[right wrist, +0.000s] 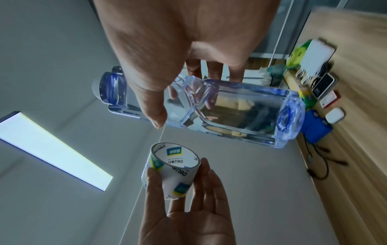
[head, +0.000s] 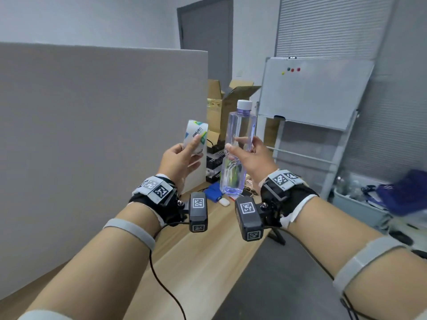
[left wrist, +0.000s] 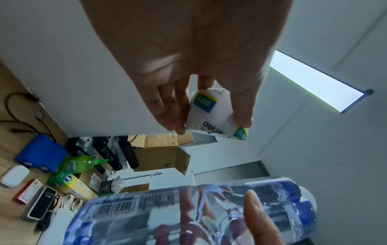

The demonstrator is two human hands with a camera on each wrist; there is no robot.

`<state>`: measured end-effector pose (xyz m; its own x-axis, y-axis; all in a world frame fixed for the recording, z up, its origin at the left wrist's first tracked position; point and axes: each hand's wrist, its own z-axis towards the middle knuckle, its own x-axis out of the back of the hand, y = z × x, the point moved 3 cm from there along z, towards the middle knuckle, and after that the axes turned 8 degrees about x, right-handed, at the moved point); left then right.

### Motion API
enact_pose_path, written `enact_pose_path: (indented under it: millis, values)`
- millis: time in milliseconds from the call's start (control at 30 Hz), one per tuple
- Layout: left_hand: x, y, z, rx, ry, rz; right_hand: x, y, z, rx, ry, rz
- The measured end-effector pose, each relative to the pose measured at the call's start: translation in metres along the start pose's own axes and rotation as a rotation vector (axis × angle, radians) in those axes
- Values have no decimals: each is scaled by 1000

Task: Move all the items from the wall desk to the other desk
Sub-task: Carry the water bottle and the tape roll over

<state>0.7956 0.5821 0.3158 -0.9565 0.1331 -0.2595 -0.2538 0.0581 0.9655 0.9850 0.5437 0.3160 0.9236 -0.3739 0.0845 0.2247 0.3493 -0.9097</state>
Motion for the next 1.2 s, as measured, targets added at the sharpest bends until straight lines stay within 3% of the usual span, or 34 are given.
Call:
enact_pose_path:
  millis: [200, 367, 633, 767, 967, 1200]
  values:
    - [-41, -39, 77, 60, -12, -116, 31, 52, 56, -21, 45, 44]
    - [-56, -76, 158, 135, 8, -265, 20, 103, 119, -73, 11, 191]
    - [-27, -125, 249, 215, 160, -392, -19, 179, 186, -319, 16, 504]
    - [3, -150, 270, 237, 281, -401, -44, 224, 208, -454, 38, 589]
    - [50, -201, 289, 333, 532, -356, -91, 302, 230, -669, -102, 714]
    - [79, -277, 298, 498, 889, -268, -121, 392, 254, -793, -282, 481]
